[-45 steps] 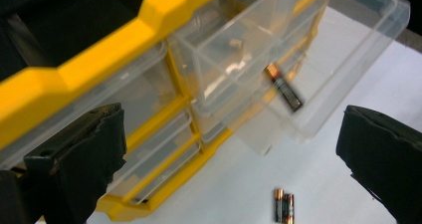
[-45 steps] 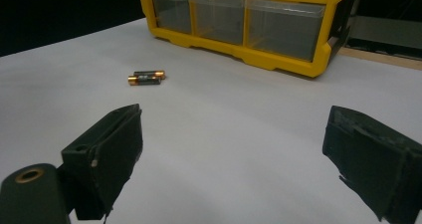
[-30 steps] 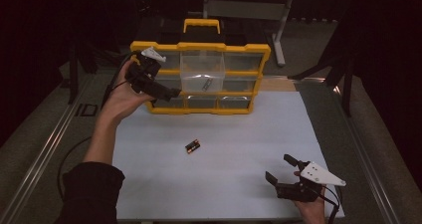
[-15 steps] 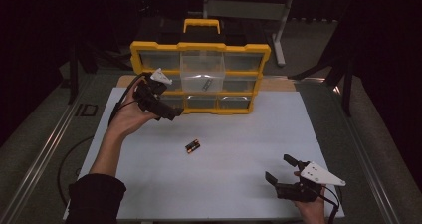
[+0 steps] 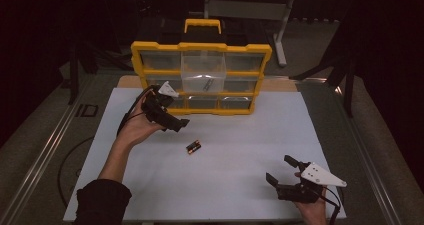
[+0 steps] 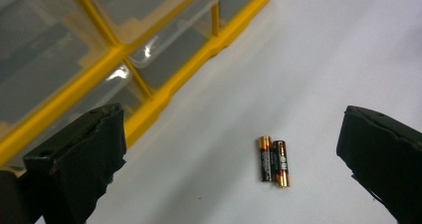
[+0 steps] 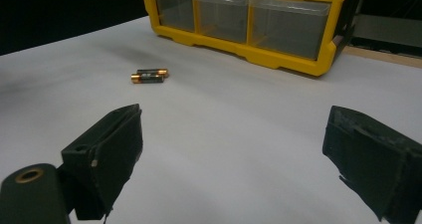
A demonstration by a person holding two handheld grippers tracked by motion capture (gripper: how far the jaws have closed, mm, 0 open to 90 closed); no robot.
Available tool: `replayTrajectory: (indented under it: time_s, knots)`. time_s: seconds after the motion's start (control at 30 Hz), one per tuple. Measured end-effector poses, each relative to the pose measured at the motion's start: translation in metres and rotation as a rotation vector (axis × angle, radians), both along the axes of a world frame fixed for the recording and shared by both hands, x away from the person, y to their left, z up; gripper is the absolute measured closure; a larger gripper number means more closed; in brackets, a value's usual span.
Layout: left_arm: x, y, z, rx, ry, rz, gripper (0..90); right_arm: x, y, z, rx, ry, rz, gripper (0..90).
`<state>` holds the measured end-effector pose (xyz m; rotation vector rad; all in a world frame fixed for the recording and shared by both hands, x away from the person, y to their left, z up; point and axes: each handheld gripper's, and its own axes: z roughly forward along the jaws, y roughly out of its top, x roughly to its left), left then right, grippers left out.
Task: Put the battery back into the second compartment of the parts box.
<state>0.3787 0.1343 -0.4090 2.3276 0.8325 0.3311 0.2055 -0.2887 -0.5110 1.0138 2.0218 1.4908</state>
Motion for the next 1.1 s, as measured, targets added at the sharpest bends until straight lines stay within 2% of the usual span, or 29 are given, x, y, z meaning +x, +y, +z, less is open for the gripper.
replayTrajectory:
  time_s: [0.2, 0.3, 0.4, 0.57, 0.8, 0.97, 1.0, 1.1]
  knots:
    - [-0.001, -0.008, -0.02, 0.016, 0.027, -0.014, 0.1, 0.0, 0.001, 0.0, -0.003, 0.001, 0.004, 8.4]
    - [-0.001, -0.01, -0.026, 0.032, 0.036, -0.021, 0.1, 0.0, 0.0, 0.0, -0.004, 0.001, 0.003, 8.3]
    - [0.0, -0.013, -0.033, 0.036, 0.058, -0.026, 0.1, 0.0, 0.0, 0.0, -0.004, 0.002, 0.002, 8.4]
    - [0.001, -0.017, -0.05, 0.07, 0.094, -0.016, 0.1, 0.0, 0.0, 0.0, -0.005, 0.001, 0.002, 8.4]
    - [0.001, -0.024, -0.067, 0.102, 0.108, -0.026, 0.4, 0.0, 0.0, 0.0, -0.004, -0.001, 0.001, 8.4]
    - [0.001, -0.028, -0.075, 0.115, 0.119, -0.021, 3.4, 0.0, 0.0, 0.0, -0.004, 0.0, 0.002, 8.4]
    - [0.002, -0.03, -0.079, 0.131, 0.126, -0.021, 3.9, 0.0, 0.0, 0.0, -0.006, -0.001, 0.002, 8.4]
    - [0.001, -0.033, -0.086, 0.129, 0.135, -0.021, 6.1, 0.0, 0.0, 0.0, -0.004, 0.0, 0.002, 8.4]
